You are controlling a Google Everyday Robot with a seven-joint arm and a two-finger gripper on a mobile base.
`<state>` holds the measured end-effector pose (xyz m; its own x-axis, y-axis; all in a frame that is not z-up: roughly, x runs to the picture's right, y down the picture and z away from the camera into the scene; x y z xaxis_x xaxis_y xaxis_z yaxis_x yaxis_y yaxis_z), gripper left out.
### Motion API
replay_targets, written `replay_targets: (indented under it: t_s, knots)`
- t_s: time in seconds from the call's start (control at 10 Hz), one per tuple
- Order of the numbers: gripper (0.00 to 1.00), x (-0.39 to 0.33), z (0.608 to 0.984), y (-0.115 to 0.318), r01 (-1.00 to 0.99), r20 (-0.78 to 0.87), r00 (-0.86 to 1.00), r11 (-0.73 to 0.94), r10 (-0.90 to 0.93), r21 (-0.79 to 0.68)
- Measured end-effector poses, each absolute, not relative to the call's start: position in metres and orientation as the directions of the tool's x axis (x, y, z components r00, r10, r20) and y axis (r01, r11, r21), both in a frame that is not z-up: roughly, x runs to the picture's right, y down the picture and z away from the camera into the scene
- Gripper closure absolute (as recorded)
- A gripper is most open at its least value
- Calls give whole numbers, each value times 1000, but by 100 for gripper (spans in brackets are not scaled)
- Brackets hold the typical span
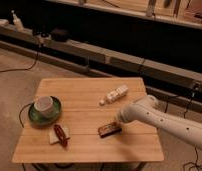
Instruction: Knock the eraser over
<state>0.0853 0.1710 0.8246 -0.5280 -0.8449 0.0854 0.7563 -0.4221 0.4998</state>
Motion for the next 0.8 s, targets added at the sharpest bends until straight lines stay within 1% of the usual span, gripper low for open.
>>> replay_targets:
  t_s: [0.2, 0.3, 0.5, 0.6, 0.8]
  knots:
    - [100, 20, 805, 166, 716, 90, -501, -354, -861, 602]
    - [100, 2, 797, 166, 708, 125, -495, -316, -860, 632]
    - [100, 2, 793, 162, 740, 232, -484, -253, -844, 623]
    - [98, 5, 793, 160, 752, 261, -479, -238, -838, 615]
    - [81, 6, 793, 160, 756, 271, -477, -233, -836, 612]
